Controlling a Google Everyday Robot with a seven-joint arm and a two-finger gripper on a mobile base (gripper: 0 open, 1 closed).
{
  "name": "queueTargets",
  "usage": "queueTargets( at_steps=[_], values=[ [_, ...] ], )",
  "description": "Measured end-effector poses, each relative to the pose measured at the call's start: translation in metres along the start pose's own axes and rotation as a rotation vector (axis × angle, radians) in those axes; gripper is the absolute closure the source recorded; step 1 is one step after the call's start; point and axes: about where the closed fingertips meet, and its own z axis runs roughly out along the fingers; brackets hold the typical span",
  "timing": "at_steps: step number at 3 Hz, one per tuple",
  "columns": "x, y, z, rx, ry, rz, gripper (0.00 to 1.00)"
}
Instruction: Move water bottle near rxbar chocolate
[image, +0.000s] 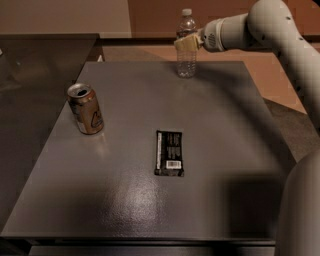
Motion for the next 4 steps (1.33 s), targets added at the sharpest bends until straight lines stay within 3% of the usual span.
queueTargets(
  at_steps=[1,2,4],
  values=[
    [-0.004,0.017,-0.025,-0.057,-0.024,-0.001,0.86],
    [-0.007,0.045,-0.068,-0.131,-0.071,-0.030,1.00],
    [0.009,0.116,-0.157,-0.237,-0.149,-0.123,1.00]
  ],
)
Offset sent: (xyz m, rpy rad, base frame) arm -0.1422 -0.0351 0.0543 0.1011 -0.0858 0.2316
